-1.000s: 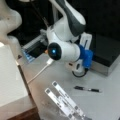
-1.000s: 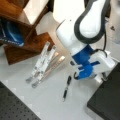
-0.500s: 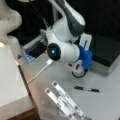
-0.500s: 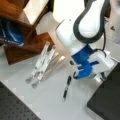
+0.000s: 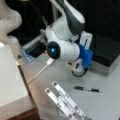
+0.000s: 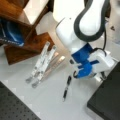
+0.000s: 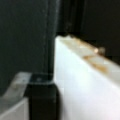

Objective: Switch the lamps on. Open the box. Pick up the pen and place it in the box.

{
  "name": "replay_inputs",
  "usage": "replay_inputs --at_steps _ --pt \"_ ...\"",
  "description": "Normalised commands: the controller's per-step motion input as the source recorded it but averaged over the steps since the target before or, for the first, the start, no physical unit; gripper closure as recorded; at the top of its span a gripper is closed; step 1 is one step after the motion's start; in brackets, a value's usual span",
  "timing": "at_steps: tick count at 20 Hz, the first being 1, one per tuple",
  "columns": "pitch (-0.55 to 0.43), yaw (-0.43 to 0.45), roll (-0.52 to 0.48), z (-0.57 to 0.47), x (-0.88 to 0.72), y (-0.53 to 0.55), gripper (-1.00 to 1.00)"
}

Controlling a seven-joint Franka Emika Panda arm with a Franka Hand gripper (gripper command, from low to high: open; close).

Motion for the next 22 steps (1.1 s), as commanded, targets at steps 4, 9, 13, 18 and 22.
replay_inputs --at_steps 4,9,13,18,22 --pt "0.023 0.028 -0.258 0.32 -0.12 0.16 1.0" --pt "0.061 0.085 -0.296 0.31 -0.13 0.22 1.0" --pt "0.06 0.133 -0.267 0.3 -0.08 0.29 1.0" --pt "0.044 0.144 -0.197 0.24 -0.06 0.28 1.0" --pt "0.011 0.198 -0.095 0.22 -0.03 0.27 1.0"
